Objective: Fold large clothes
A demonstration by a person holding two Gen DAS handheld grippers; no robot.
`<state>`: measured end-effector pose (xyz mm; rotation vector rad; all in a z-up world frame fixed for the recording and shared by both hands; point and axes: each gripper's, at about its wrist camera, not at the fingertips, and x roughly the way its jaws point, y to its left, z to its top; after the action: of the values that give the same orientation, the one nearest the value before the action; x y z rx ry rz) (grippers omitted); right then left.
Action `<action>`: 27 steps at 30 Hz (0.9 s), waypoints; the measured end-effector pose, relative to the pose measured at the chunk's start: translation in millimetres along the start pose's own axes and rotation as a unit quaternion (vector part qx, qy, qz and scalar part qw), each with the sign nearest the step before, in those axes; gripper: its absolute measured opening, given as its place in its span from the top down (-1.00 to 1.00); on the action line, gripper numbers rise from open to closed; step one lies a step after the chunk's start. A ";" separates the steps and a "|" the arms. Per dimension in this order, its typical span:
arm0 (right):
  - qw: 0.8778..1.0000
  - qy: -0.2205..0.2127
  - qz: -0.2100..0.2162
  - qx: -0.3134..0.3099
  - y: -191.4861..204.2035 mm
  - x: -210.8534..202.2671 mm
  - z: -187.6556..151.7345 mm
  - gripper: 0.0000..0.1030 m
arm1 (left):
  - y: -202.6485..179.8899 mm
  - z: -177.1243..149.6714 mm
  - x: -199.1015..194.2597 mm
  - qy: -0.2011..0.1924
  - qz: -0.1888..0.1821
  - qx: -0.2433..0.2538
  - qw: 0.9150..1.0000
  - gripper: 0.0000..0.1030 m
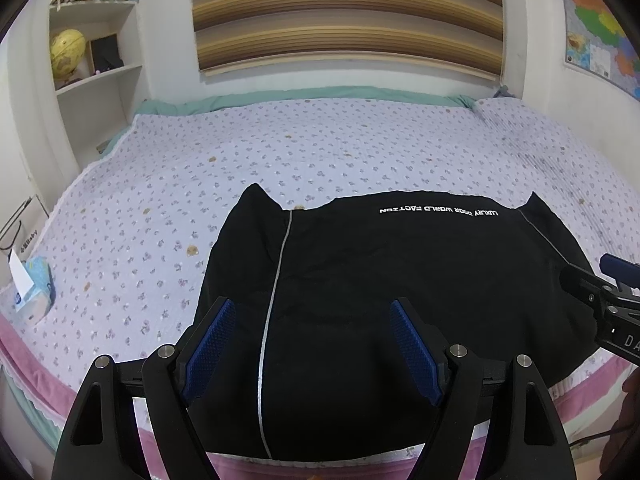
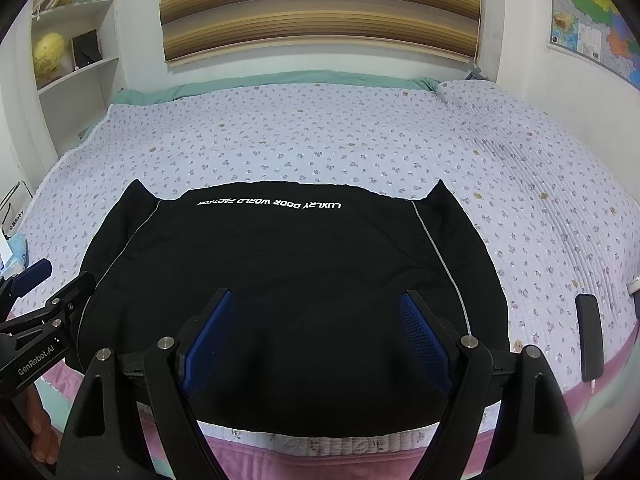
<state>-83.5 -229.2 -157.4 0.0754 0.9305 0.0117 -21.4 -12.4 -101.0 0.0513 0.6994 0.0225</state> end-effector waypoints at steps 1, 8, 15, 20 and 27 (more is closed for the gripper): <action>1.000 0.000 0.000 0.000 0.2 -0.2 -0.2 -0.67 | -0.5 -0.2 0.0 0.000 0.000 0.001 1.000 -0.57; 1.000 -0.001 0.003 -0.001 1.8 -2.5 -2.0 -0.67 | -2.5 -1.3 -0.9 0.000 0.000 0.006 1.000 -0.57; 1.000 -0.001 0.003 -0.001 2.7 -3.1 -2.3 -0.67 | -3.2 -1.8 -1.2 0.000 0.000 0.006 1.000 -0.57; 1.000 -0.001 0.003 0.000 2.8 -3.3 -2.4 -0.67 | -4.1 -2.8 -1.6 0.000 0.001 0.009 1.000 -0.57; 1.000 0.000 0.005 0.000 2.5 -3.4 -2.6 -0.67 | -5.0 -3.5 -3.3 -0.003 0.002 0.014 1.000 -0.57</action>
<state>-87.5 -226.7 -156.0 0.0798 0.9294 0.0218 -26.1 -17.4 -101.8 0.0800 0.6938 0.0169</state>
